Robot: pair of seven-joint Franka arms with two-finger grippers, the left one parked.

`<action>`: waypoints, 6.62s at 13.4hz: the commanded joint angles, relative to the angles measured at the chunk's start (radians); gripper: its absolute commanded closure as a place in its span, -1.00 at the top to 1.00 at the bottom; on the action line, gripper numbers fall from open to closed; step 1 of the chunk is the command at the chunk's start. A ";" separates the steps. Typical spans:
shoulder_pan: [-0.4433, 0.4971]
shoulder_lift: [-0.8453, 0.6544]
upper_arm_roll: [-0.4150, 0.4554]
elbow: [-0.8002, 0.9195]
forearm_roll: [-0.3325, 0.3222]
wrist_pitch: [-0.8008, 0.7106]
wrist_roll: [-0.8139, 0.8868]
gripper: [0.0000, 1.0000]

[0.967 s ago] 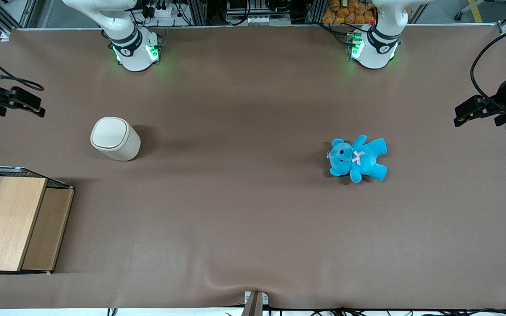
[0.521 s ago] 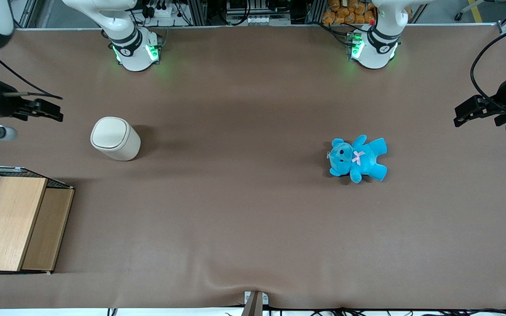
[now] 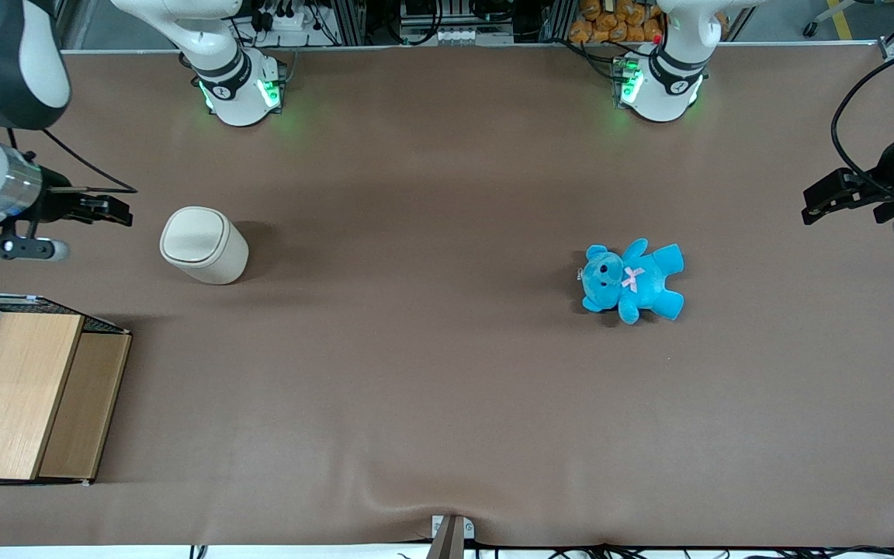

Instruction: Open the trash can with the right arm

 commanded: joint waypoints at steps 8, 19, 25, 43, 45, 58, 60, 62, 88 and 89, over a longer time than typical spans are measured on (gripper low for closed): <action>-0.008 -0.091 -0.010 -0.317 0.019 0.241 -0.012 -1.00; -0.015 -0.028 -0.011 -0.447 0.017 0.456 -0.018 -1.00; -0.017 0.024 -0.013 -0.447 0.017 0.522 -0.018 -1.00; 0.087 0.033 -0.005 -0.010 0.017 -0.064 0.112 -1.00; 0.107 0.033 -0.005 0.013 0.019 -0.078 0.129 -0.94; 0.043 0.191 0.023 0.570 0.017 -0.394 0.079 1.00; 0.037 0.170 0.015 0.586 0.017 -0.382 0.030 1.00; 0.018 0.133 0.013 0.577 0.022 -0.359 0.005 1.00; 0.034 0.004 -0.003 0.472 0.027 -0.253 -0.012 1.00; 0.034 0.004 -0.002 0.472 0.028 -0.256 -0.012 1.00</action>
